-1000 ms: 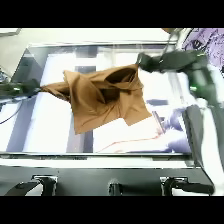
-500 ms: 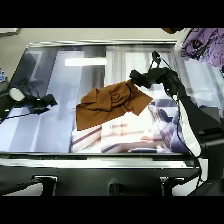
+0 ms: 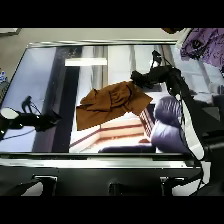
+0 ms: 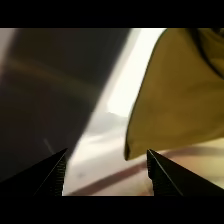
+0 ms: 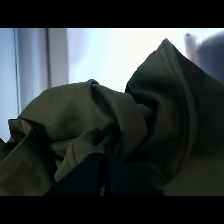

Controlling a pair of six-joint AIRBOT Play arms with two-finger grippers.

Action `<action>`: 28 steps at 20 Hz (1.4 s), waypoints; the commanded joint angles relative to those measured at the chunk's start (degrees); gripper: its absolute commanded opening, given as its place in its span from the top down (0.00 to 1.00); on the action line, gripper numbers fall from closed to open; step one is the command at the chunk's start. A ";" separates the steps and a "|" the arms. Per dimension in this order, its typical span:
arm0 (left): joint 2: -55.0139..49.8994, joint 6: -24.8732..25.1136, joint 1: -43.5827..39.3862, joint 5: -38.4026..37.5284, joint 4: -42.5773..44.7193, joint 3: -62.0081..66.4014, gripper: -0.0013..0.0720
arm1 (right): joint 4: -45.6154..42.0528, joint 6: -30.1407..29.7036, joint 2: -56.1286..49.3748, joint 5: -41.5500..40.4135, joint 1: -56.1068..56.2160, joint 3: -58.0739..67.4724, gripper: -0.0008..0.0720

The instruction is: Fold the clothes and pants, and hang the long-sleeved shirts on hangers.

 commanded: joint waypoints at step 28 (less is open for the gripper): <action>16.48 -3.06 3.06 -6.62 10.73 50.10 0.96 | -40.85 5.73 28.48 -22.43 -0.02 15.69 0.96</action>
